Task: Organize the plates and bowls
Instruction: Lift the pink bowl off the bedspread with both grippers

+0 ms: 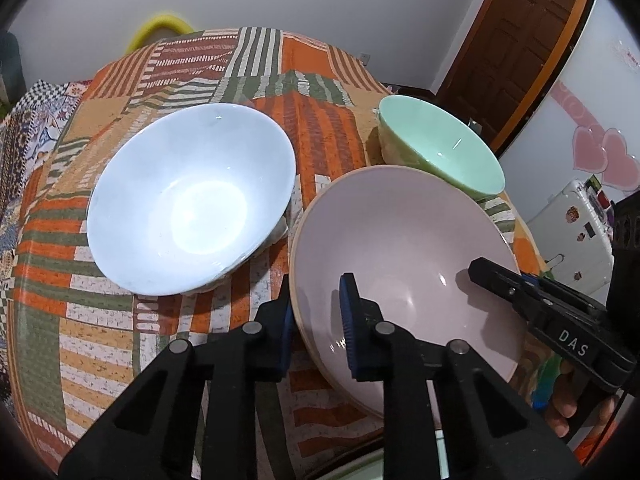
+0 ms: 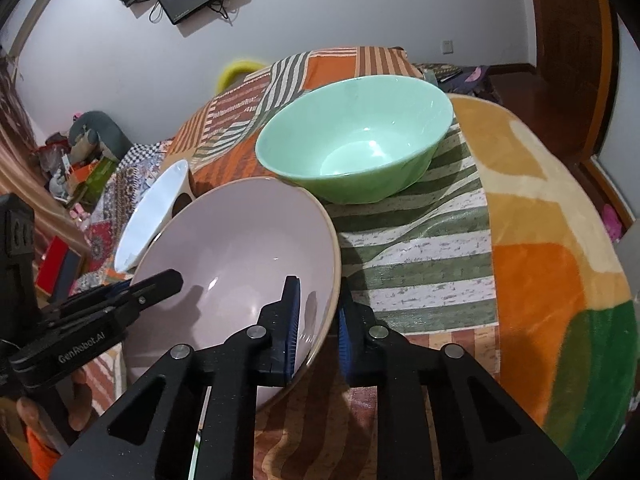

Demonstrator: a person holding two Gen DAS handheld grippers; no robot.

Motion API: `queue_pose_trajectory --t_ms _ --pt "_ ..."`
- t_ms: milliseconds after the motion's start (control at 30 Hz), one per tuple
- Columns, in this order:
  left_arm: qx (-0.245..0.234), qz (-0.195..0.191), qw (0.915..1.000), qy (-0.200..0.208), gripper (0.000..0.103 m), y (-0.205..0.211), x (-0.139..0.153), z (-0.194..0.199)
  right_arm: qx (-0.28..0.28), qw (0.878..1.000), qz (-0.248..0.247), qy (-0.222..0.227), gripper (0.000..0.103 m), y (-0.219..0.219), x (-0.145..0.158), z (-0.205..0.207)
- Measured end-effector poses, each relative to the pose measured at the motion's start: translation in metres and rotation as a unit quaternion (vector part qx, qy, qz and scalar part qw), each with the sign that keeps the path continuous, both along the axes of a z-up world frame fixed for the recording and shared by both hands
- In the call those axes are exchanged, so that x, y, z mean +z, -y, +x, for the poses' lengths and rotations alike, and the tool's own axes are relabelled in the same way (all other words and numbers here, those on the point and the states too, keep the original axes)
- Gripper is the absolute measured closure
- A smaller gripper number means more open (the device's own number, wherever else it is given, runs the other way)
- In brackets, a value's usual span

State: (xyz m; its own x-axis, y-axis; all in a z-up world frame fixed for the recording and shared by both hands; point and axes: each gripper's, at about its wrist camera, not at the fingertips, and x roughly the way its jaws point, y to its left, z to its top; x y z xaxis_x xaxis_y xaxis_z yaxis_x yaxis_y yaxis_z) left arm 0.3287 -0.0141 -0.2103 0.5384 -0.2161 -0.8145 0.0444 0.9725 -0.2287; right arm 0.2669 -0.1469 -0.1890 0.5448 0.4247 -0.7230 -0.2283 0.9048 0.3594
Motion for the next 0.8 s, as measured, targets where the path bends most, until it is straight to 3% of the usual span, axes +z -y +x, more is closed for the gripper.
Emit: queue_pose_trajectory --t_ms 400,800 --pt "-0.009 0.000 0.9999 0.007 0.084 0.004 0.018 -0.025 -0.001 1.000 0.009 0.000 0.088 0.006 0.014 -0.011" --pt "-0.014 0.004 0.9990 0.044 0.083 0.003 0.062 -0.070 0.003 0.999 0.008 0.031 0.088 0.002 0.043 -0.036"
